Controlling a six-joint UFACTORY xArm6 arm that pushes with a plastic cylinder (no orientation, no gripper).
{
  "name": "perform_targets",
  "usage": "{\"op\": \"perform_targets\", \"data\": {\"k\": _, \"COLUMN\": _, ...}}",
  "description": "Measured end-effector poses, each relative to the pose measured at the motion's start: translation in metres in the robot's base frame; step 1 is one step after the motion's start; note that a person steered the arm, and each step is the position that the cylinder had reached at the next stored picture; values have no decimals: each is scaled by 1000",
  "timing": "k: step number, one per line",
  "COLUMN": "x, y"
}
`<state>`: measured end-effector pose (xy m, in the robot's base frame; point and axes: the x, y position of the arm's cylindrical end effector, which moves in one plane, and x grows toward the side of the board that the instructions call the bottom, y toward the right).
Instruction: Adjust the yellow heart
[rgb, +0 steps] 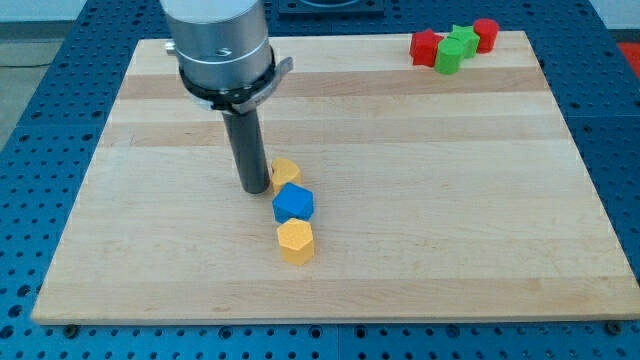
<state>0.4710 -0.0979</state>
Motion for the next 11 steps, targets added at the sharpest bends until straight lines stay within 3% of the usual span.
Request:
{"op": "perform_targets", "data": {"k": 3, "x": 21, "y": 4}}
{"op": "perform_targets", "data": {"k": 11, "x": 11, "y": 20}}
